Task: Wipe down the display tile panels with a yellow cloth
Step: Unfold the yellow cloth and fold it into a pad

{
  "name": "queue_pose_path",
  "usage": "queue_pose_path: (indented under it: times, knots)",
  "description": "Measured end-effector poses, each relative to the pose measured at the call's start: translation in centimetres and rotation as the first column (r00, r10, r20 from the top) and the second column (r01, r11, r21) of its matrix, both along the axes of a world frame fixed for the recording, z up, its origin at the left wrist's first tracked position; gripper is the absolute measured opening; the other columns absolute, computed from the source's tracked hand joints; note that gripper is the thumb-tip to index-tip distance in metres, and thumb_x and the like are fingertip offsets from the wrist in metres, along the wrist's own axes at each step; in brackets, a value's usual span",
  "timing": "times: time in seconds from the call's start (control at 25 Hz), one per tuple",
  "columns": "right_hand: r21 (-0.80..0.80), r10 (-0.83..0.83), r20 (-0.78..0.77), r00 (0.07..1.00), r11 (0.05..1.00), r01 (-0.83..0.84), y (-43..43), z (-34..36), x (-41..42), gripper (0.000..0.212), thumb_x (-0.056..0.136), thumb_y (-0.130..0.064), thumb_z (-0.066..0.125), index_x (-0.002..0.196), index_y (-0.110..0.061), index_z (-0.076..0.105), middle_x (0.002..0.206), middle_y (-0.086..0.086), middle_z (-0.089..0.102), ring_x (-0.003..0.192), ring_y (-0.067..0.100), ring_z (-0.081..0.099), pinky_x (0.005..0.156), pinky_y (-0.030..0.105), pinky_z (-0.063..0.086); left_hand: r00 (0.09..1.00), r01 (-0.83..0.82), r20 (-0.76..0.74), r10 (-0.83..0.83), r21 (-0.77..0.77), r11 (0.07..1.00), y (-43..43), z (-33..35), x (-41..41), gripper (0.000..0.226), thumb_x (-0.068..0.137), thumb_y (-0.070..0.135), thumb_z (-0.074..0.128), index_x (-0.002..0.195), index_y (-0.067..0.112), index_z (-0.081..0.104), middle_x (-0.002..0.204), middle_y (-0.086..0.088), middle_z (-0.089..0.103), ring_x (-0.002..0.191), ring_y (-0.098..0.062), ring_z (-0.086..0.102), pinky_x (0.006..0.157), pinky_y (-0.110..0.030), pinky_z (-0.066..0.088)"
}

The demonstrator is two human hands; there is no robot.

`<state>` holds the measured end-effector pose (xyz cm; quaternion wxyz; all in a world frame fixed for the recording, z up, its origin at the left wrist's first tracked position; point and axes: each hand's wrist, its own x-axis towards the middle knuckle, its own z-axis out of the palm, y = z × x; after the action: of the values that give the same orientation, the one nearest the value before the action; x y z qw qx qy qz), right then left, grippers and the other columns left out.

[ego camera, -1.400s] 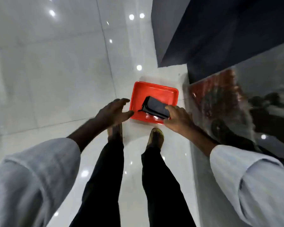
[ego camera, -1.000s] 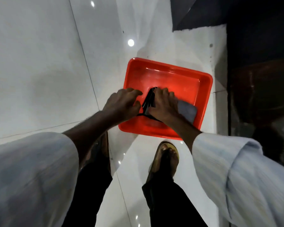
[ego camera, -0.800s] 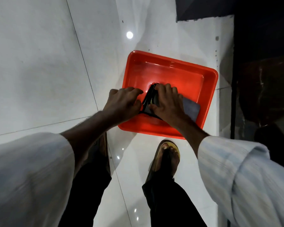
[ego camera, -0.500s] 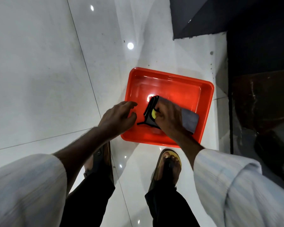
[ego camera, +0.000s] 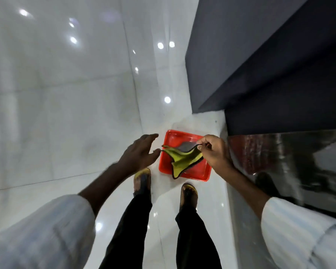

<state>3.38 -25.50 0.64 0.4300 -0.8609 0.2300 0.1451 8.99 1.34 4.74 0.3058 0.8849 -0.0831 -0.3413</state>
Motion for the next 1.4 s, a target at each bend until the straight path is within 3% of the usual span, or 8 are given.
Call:
queue_pose_path:
  times: [0.24, 0.36, 0.56, 0.76, 0.96, 1.12, 1.28, 1.4]
  knots:
    - [-0.033, 0.427, 0.41, 0.806, 0.89, -0.455, 3.6, 31.1, 7.7, 0.019, 0.08, -0.001, 0.073, 0.095, -0.01, 0.079, 0.089, 0.001, 0.075, 0.082, 0.01, 0.067, 0.075, 0.032, 0.053, 0.906, 0.08, 0.419, -0.06, -0.031, 0.996, -1.9, 27.8, 3.8, 0.094, 0.073, 0.067, 0.039, 0.15, 0.015, 0.052, 0.142, -0.01, 0.061, 0.129, -0.035, 0.057, 0.101, -0.052, 0.05]
    - [-0.016, 0.522, 0.526, 0.671, 0.795, -0.606, 6.8, 45.1, 10.4, 0.021, 0.086, 0.006, 0.074, 0.097, -0.011, 0.079, 0.087, -0.001, 0.073, 0.069, 0.003, 0.062, 0.069, 0.019, 0.048, 0.803, 0.035, 0.587, 0.099, -0.213, 0.976, -0.5, 38.6, 4.4, 0.063, 0.08, 0.054, 0.051, 0.125, 0.013, 0.067, 0.117, -0.005, 0.071, 0.11, -0.028, 0.065, 0.09, -0.051, 0.054]
    - [0.072, 0.443, 0.75, 0.49, 0.682, -0.728, 11.8, 62.3, 12.4, 0.029, 0.087, 0.001, 0.079, 0.099, -0.025, 0.079, 0.088, 0.003, 0.071, 0.076, 0.021, 0.059, 0.076, 0.03, 0.049, 0.54, -0.103, 0.707, 0.456, -0.482, 0.87, 6.2, 52.9, 3.3, 0.024, 0.091, 0.039, 0.071, 0.103, 0.019, 0.075, 0.099, 0.011, 0.077, 0.098, -0.01, 0.072, 0.088, -0.047, 0.056]
    - [0.168, 0.342, 0.834, 0.433, 0.59, -0.789, 19.8, 68.9, 12.2, 0.021, 0.089, -0.005, 0.079, 0.102, -0.022, 0.08, 0.094, 0.002, 0.076, 0.088, 0.017, 0.064, 0.084, 0.038, 0.05, 0.31, -0.107, 0.773, 0.553, -0.549, 0.829, 13.6, 61.4, 0.9, 0.023, 0.091, 0.036, 0.077, 0.081, 0.015, 0.078, 0.075, 0.016, 0.074, 0.076, 0.002, 0.071, 0.077, -0.035, 0.06]
    - [0.227, 0.487, 0.759, 0.433, 0.426, -0.876, 31.3, 73.6, 11.9, 0.022, 0.09, 0.004, 0.073, 0.112, 0.002, 0.074, 0.107, 0.021, 0.077, 0.091, 0.021, 0.074, 0.081, 0.029, 0.059, 0.215, -0.216, 0.763, 0.61, -0.572, 0.792, 24.8, 67.8, -1.3, 0.043, 0.087, 0.052, 0.076, 0.055, 0.026, 0.062, 0.05, 0.012, 0.048, 0.054, 0.0, 0.045, 0.053, -0.028, 0.037]
    - [0.238, 0.464, 0.816, 0.344, 0.272, -0.932, 41.3, 77.6, 11.8, 0.028, 0.073, -0.007, 0.083, 0.1, 0.002, 0.077, 0.094, 0.015, 0.078, 0.086, 0.021, 0.074, 0.078, 0.028, 0.059, 0.25, -0.241, 0.723, 0.644, -0.597, 0.765, 34.7, 71.9, -5.2, 0.034, 0.092, 0.028, 0.08, 0.068, 0.006, 0.07, 0.061, 0.008, 0.056, 0.063, -0.002, 0.049, 0.058, -0.024, 0.038]
    - [0.264, 0.445, 0.845, 0.295, 0.132, -0.956, 51.2, 79.7, 10.5, 0.031, 0.067, -0.009, 0.084, 0.096, 0.0, 0.079, 0.092, 0.013, 0.078, 0.086, 0.021, 0.074, 0.079, 0.028, 0.06, 0.317, -0.354, 0.677, 0.665, -0.566, 0.745, 43.5, 72.6, -10.0, 0.017, 0.093, 0.027, 0.078, 0.09, 0.01, 0.079, 0.083, -0.004, 0.074, 0.082, -0.007, 0.063, 0.078, -0.027, 0.048]
    - [0.299, 0.412, 0.863, 0.291, 0.046, -0.953, 57.7, 80.5, 9.8, 0.027, 0.068, -0.01, 0.086, 0.093, -0.005, 0.08, 0.089, 0.01, 0.079, 0.084, 0.02, 0.075, 0.077, 0.026, 0.059, 0.26, -0.477, 0.63, 0.732, -0.575, 0.664, 48.3, 71.2, -13.2, 0.018, 0.095, 0.026, 0.077, 0.096, 0.008, 0.079, 0.095, -0.005, 0.078, 0.093, -0.008, 0.068, 0.09, -0.03, 0.05]
